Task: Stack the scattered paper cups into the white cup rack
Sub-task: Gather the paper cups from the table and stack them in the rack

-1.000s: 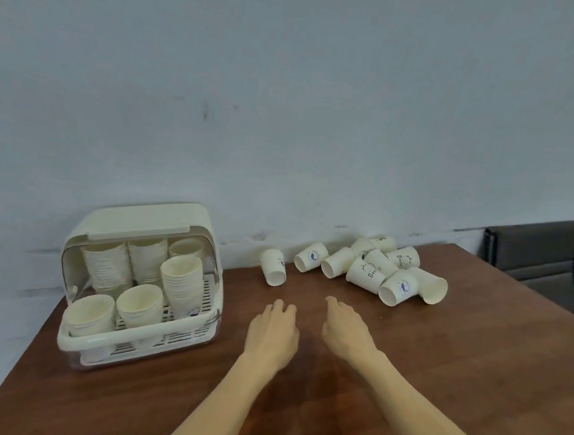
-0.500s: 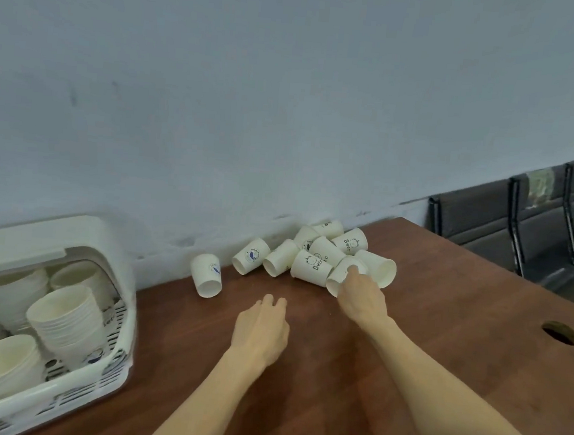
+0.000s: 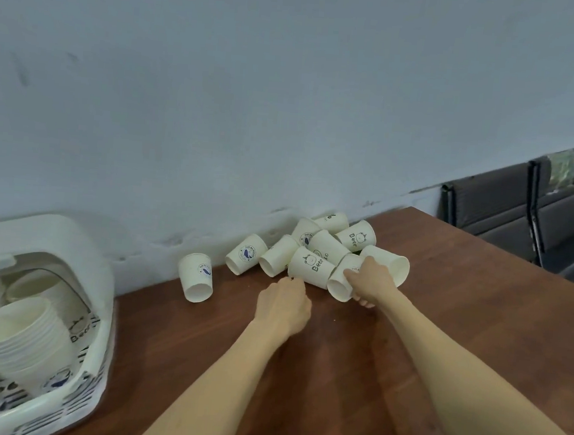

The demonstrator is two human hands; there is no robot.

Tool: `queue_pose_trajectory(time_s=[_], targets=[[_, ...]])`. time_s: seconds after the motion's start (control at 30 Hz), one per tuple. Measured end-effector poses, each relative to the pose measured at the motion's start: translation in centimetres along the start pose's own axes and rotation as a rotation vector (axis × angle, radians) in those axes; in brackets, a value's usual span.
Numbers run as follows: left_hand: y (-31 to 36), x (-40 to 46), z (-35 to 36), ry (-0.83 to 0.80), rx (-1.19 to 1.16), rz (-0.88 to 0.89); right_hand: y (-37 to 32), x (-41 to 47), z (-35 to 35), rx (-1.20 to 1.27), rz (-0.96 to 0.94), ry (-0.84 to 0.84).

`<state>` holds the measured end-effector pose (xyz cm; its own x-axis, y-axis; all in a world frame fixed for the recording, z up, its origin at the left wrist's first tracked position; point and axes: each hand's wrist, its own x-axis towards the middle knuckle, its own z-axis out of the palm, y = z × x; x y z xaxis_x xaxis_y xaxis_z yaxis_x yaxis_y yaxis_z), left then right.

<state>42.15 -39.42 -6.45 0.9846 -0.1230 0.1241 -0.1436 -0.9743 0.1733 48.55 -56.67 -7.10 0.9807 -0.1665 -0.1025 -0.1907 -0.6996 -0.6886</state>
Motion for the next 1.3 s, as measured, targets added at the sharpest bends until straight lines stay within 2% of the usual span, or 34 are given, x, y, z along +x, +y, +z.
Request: queue_pose_trajectory(time_s=[0.2,0.33,0.5,0.6,0.73,0.87,0.97,1.07,1.3], targets=[[0.4,2.2,0.1,0.052,-0.116,-0.055,0.7,0.5,-0.6,0.004,-0.024,-0.042],[0.9,3.6,-0.1,0.044,-0.330,-0.207,1.1,0.8,-0.9,0.002,-0.018,-0.064],[0.2,5.0,0.8,-0.057,-0.536,-0.353,1.4,0.9,-1.5,0.015,0.002,-0.095],[-0.6,5.2,1.8,-0.131,-0.648,-0.364,1.5,0.6,-2.0,0.019,-0.002,-0.139],[-0.9,4.8,1.6,-0.078,-0.816,-0.405,1.5,-0.6,-3.0,0.037,-0.050,-0.202],[-0.4,4.1,1.1,-0.135,-0.969,-0.371,1.8,-2.0,-3.1,0.011,-0.100,-0.255],[0.5,3.6,0.8,-0.152,-1.029,-0.375,2.2,-2.6,-2.4,-0.011,-0.141,-0.235],[1.1,3.3,0.7,-0.093,-1.058,-0.394,2.1,-3.0,-2.0,-0.070,-0.176,-0.230],[0.3,3.1,0.0,0.068,-0.875,-0.398,0.4,-4.6,-2.9,-0.291,-0.227,-0.200]])
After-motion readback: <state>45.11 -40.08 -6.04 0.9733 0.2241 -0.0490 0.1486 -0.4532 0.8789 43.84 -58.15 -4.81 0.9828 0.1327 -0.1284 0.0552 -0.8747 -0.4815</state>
